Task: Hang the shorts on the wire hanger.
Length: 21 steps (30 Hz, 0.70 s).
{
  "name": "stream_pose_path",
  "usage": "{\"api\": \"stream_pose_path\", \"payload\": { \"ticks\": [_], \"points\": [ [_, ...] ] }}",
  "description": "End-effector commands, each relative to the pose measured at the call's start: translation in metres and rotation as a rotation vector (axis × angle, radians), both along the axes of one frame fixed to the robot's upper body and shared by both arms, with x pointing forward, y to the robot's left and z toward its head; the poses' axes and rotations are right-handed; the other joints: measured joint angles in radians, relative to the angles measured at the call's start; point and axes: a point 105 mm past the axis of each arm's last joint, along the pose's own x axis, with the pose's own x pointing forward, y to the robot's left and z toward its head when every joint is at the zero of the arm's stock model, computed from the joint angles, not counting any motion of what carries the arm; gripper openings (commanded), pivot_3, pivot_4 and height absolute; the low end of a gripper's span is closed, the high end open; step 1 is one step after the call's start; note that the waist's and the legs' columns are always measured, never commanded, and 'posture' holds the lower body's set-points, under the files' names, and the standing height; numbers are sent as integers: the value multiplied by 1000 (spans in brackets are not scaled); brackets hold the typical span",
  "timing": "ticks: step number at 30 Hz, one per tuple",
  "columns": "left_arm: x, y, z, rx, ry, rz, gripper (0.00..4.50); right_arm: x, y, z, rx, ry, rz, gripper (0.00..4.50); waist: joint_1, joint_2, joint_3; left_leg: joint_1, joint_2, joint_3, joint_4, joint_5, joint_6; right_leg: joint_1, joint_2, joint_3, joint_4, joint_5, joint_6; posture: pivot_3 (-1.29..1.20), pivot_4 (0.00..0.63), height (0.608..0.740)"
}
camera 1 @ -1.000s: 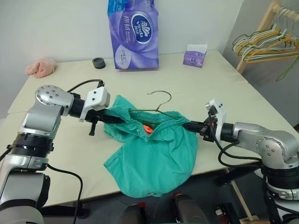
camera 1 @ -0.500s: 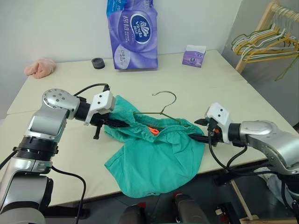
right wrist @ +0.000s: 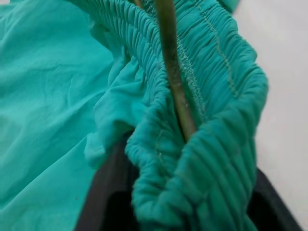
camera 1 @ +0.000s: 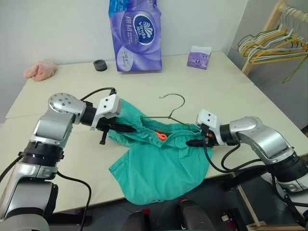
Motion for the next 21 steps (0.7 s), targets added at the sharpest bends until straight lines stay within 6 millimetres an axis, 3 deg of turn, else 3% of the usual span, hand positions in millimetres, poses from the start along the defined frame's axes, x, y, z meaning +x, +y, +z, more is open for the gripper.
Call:
{"api": "stream_pose_path", "payload": {
  "ticks": [1, 2, 7, 12, 21],
  "points": [
    [-1, -1, 7, -5, -41, -20, 0, -5, 7, 18, 11, -43, 65, 523, 0, 0, 0, 0, 0, 0, 0, 0, 0, 0, 0, 0, 0, 0, 0, -228, 91, 740],
    [-1, -2, 7, -3, -44, -21, 0, -6, 7, 18, 11, -42, 68, 132, 0, 0, 0, 0, 0, 0, 0, 0, 0, 0, 0, 0, 0, 0, 0, -230, 92, 740],
    [7, -3, 6, -4, -44, 3, 0, -11, 9, 17, 10, -27, 79, 61, 0, 0, 0, 0, 0, 0, 0, 0, 0, 0, -1, 0, 0, 0, 0, -239, 94, 740],
    [17, 1, 11, -34, -36, 52, 1362, -15, 8, 17, 20, -16, 68, 0, -2, 0, 0, 0, 0, 0, 0, 0, 0, 0, -1, 0, 0, 0, 0, -251, 98, 740],
    [50, 48, 19, -134, -91, 322, 3937, -22, -10, 21, 38, 10, 4, 0, -12, 0, 0, 0, 0, -1, 0, 0, 0, 0, -1, -1, 0, 0, 0, -259, 98, 740]
  ]
}}
